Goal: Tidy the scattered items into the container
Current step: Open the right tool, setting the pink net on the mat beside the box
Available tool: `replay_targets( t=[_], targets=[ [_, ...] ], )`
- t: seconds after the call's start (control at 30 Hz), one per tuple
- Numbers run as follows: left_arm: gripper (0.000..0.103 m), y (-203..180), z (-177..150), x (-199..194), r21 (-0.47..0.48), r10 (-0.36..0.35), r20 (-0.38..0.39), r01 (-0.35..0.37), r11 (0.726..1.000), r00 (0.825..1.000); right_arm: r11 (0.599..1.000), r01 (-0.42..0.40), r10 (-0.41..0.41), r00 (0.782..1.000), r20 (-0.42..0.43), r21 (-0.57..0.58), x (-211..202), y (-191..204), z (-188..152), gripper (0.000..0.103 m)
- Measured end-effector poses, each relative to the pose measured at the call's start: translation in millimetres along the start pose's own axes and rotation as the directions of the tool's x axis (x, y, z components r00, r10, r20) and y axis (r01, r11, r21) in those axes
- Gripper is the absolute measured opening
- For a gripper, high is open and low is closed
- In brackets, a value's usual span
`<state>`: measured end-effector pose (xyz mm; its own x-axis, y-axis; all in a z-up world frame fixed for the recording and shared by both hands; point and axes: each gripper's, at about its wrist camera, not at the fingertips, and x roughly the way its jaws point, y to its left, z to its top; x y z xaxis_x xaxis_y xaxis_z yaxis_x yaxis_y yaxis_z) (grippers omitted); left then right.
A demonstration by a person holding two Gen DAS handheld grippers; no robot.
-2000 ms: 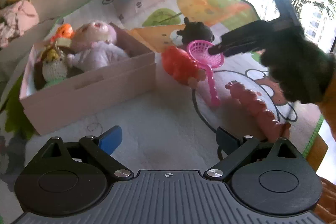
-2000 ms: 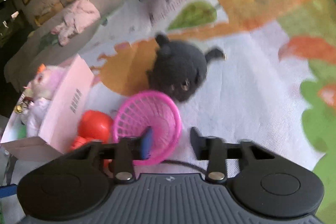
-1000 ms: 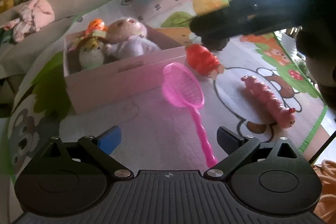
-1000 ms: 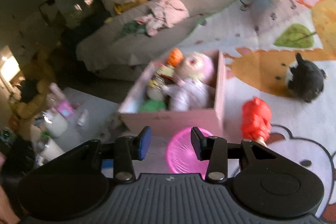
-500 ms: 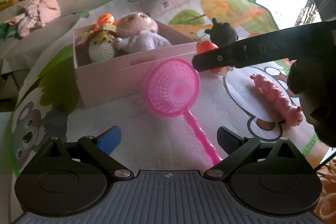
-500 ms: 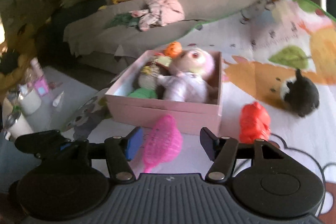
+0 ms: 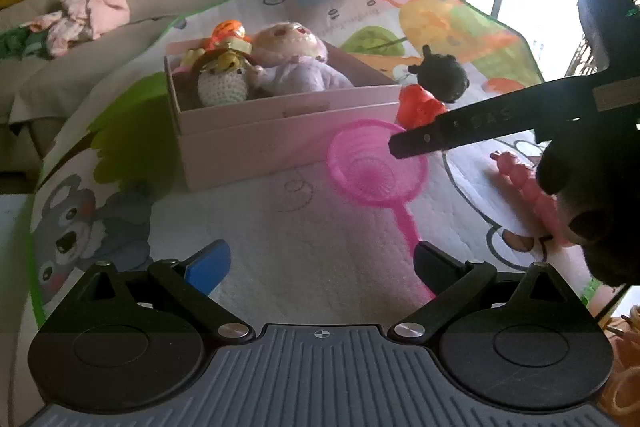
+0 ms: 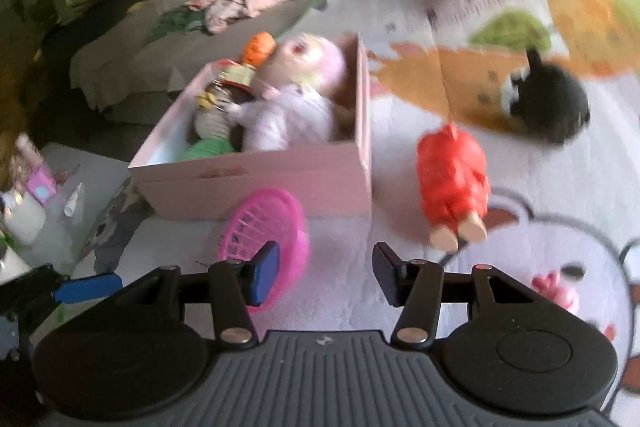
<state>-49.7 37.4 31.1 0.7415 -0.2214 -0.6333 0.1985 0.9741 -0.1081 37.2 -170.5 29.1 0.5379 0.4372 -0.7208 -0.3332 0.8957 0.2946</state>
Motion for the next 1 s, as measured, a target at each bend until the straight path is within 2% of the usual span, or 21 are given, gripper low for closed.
replay_targets(
  t=[0.07,0.1,0.13,0.17,0.2,0.23,0.27,0.37,0.5,0.6,0.67,0.7,0.77,0.83,0.93,1.0],
  targets=[
    [0.1,-0.3,0.0,-1.0,0.001,-0.003,0.004,0.003,1.0,1.0,0.989,-0.107,0.112,0.993,-0.045,0.106,4.9,-6.7,0.9,0.053],
    [0.1,-0.4,-0.1,-1.6,0.001,-0.005,0.006,0.005,1.0,1.0,0.97,-0.188,0.198,0.979,-0.047,0.154,4.4,-6.4,1.4,0.053],
    [0.1,-0.4,-0.2,-1.8,0.001,-0.007,0.007,0.006,1.0,1.0,0.939,-0.289,0.301,0.953,-0.036,0.184,1.4,-3.4,1.6,0.053],
    [0.1,-0.5,0.0,-1.5,0.002,-0.007,0.007,0.007,1.0,1.0,0.894,-0.404,0.416,0.909,-0.024,0.194,-3.4,4.1,3.0,0.053],
    [0.1,-0.4,0.1,-1.3,0.002,-0.006,0.006,0.006,1.0,1.0,0.865,-0.469,0.479,0.878,-0.014,0.179,-8.7,12.8,4.6,0.053],
    [0.1,0.1,0.0,-1.1,0.001,-0.006,0.004,0.006,1.0,1.0,0.855,-0.499,0.504,0.863,-0.004,0.141,-14.9,21.8,6.4,0.054],
    [0.101,0.2,-0.2,-0.6,0.001,-0.004,-0.001,0.004,1.0,1.0,0.858,-0.507,0.508,0.861,0.007,0.08,-22.1,32.4,7.8,0.056],
    [0.101,-0.1,-1.1,0.9,0.002,0.003,-0.011,-0.003,1.0,1.0,0.874,-0.486,0.486,0.874,0.019,0.006,-28.3,42.4,7.6,0.06],
    [0.101,0.8,-0.6,0.7,-0.001,0.008,-0.011,-0.008,1.0,1.0,0.906,-0.419,0.419,0.908,0.024,0.052,-19.9,24.6,4.5,0.061],
    [0.101,2.4,-0.2,2.5,-0.003,0.016,-0.016,-0.016,1.0,1.0,0.951,-0.306,0.305,0.952,0.038,0.038,-17.5,8.5,0.3,0.067],
    [0.101,3.9,-0.8,3.8,-0.005,0.023,-0.021,-0.023,1.0,1.0,0.983,-0.182,0.183,0.981,0.066,-0.025,-22.1,1.0,-8.5,0.075],
    [0.101,4.4,-1.1,3.9,-0.006,0.026,-0.023,-0.026,1.0,0.999,0.991,-0.125,0.129,0.988,0.081,-0.058,-23.3,-2.1,-12.9,0.077],
    [0.101,5.7,-1.1,4.0,-0.007,0.031,-0.027,-0.031,0.999,0.999,0.993,-0.023,0.035,0.994,0.1,-0.115,-24.1,-8.0,-23.0,0.083],
    [0.101,6.3,-1.2,4.6,-0.007,0.037,-0.032,-0.037,0.999,0.999,0.987,0.043,-0.028,0.995,0.095,-0.154,-24.7,-14.3,-33.6,0.086],
    [0.101,6.1,-0.9,5.8,-0.007,0.044,-0.037,-0.045,0.999,0.998,0.979,0.101,-0.092,0.994,0.059,-0.175,-20.0,-22.4,-44.6,0.089],
    [0.101,6.5,-0.7,6.6,-0.012,0.053,-0.037,-0.053,0.998,0.998,0.977,0.11,-0.101,0.993,0.058,-0.182,-20.4,-25.4,-51.1,0.094]
  ],
)
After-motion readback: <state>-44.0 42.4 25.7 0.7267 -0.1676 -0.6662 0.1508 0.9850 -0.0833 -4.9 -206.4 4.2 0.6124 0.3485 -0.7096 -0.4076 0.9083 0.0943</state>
